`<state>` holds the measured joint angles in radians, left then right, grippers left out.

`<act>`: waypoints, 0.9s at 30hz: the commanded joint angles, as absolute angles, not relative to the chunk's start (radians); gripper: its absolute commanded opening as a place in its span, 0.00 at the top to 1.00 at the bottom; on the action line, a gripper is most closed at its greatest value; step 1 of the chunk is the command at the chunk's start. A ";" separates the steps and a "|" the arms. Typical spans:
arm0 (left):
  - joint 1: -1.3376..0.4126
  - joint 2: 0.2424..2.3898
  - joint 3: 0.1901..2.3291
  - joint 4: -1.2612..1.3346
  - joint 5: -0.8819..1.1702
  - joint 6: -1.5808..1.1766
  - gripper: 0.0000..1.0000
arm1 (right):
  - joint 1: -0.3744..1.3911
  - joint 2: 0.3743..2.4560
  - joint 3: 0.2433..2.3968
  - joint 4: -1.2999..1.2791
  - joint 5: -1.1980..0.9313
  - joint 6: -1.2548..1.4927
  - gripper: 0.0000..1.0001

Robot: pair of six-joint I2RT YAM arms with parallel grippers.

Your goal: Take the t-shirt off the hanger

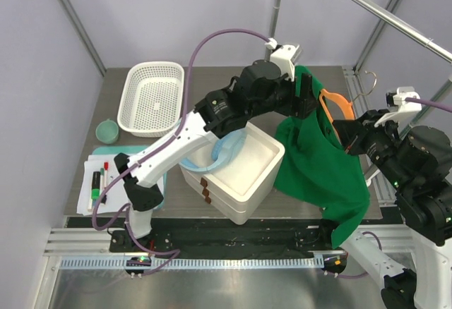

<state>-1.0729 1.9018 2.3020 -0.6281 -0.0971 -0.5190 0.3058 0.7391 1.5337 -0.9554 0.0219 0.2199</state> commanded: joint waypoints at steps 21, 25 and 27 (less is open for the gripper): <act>-1.098 1.983 2.373 -0.566 -0.225 -0.506 0.72 | 0.308 0.681 1.586 -0.999 -0.055 0.212 0.99; -1.098 1.965 2.361 -0.561 -0.241 -0.508 1.00 | 0.308 0.676 1.583 -1.032 -0.029 0.192 0.99; -1.098 1.950 2.347 -0.551 -0.241 -0.509 1.00 | 0.308 0.667 1.575 -1.046 -0.014 0.187 0.99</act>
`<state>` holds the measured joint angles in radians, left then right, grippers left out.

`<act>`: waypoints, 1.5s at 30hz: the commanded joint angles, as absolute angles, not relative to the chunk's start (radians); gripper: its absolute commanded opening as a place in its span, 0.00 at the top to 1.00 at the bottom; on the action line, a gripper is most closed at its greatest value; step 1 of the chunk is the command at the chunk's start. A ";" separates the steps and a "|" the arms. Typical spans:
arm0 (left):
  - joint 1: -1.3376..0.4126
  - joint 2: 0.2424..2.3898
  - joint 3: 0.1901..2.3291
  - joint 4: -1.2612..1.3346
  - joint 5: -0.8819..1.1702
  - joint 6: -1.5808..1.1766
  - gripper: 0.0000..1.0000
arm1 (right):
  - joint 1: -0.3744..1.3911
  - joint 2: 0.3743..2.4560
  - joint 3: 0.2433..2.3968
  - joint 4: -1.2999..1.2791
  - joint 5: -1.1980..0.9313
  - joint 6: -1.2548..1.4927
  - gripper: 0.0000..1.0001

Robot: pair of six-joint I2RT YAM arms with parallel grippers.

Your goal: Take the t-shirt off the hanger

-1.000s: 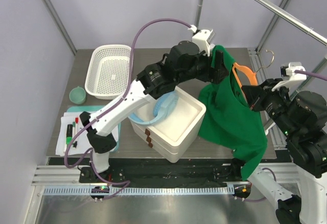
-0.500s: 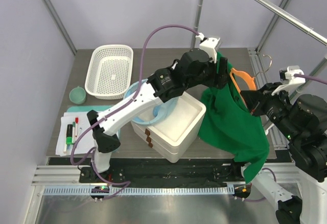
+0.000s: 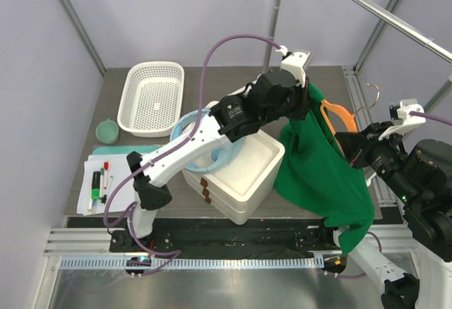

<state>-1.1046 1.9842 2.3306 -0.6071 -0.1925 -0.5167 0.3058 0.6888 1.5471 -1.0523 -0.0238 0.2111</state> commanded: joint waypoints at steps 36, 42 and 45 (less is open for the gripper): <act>-1.009 1.881 2.299 -0.428 -0.493 -0.606 1.00 | 0.311 0.420 1.401 -1.209 -0.097 0.193 0.99; -1.022 1.841 2.219 -0.319 -0.232 -0.618 1.00 | 0.310 0.442 1.402 -1.226 -0.012 0.206 0.99; -1.067 1.789 2.155 -0.287 -0.256 -0.586 1.00 | 0.311 0.479 1.410 -1.243 -0.005 0.201 0.99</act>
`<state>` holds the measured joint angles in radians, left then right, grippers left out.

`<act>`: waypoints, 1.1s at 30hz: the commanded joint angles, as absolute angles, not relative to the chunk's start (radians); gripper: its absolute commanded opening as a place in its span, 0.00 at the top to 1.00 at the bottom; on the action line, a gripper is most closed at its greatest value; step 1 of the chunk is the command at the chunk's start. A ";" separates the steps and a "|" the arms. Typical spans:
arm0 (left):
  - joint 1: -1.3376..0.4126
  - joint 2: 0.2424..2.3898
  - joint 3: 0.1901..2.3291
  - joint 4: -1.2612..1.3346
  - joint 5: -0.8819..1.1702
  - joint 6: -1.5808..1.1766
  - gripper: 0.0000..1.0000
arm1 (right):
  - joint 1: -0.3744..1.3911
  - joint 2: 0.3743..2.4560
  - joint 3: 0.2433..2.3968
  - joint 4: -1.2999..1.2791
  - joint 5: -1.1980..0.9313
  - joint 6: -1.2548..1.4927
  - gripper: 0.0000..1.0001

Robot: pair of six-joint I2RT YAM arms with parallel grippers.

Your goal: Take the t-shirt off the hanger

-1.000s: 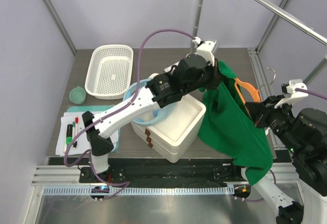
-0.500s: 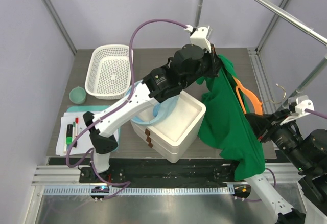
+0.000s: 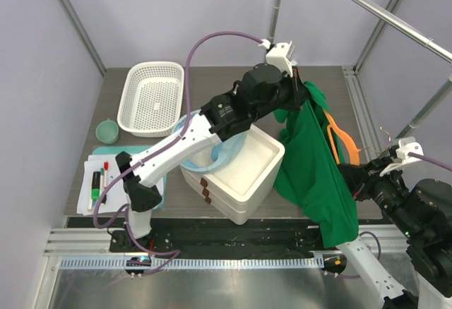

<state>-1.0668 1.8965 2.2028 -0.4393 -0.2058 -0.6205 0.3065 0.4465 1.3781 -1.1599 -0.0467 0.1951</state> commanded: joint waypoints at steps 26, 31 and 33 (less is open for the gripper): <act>-0.994 2.003 2.533 -0.466 -0.551 -0.359 1.00 | 0.348 0.466 1.416 -1.270 -0.137 0.202 0.99; -0.956 2.000 2.526 -0.474 -0.520 -0.400 1.00 | 0.348 0.457 1.411 -1.289 -0.173 0.219 0.99; -0.956 1.997 2.519 -0.448 -0.456 -0.417 1.00 | 0.348 0.457 1.393 -1.298 -0.175 0.216 0.99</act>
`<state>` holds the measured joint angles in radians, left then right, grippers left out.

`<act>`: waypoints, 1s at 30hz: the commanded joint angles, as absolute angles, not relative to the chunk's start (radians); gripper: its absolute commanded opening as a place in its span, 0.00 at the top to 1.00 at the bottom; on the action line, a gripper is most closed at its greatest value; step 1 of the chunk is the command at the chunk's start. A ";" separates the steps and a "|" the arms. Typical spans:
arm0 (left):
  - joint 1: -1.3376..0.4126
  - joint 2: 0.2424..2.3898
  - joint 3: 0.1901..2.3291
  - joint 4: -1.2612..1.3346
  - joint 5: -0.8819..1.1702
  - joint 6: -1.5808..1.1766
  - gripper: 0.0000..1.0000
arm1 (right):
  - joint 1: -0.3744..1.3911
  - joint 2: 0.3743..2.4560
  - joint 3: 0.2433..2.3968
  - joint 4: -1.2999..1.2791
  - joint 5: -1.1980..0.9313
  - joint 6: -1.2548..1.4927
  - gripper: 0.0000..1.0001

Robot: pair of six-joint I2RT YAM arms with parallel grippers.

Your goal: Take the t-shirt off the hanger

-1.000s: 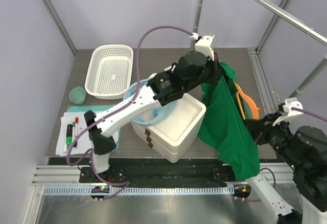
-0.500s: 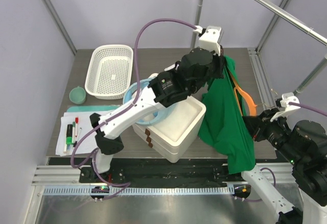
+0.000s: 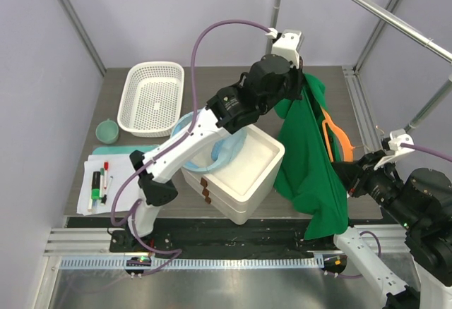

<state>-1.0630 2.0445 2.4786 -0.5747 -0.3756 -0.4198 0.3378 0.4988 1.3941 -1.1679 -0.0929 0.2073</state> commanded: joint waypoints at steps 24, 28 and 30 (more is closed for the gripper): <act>-1.200 1.907 2.422 -0.410 -0.940 -0.167 1.00 | 0.348 0.557 1.476 -1.316 -0.160 0.227 0.99; -1.223 1.867 2.343 -0.348 -1.015 -0.082 1.00 | 0.348 0.557 1.491 -1.325 -0.160 0.225 0.99; -1.227 1.824 2.266 -0.284 -0.996 -0.042 1.00 | 0.348 0.554 1.494 -1.327 -0.163 0.229 0.99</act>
<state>-1.2434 1.9251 2.3436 -0.4808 -0.8330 -0.1822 0.3408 0.5583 1.4620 -1.2335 -0.1417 0.2207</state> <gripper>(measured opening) 0.007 0.113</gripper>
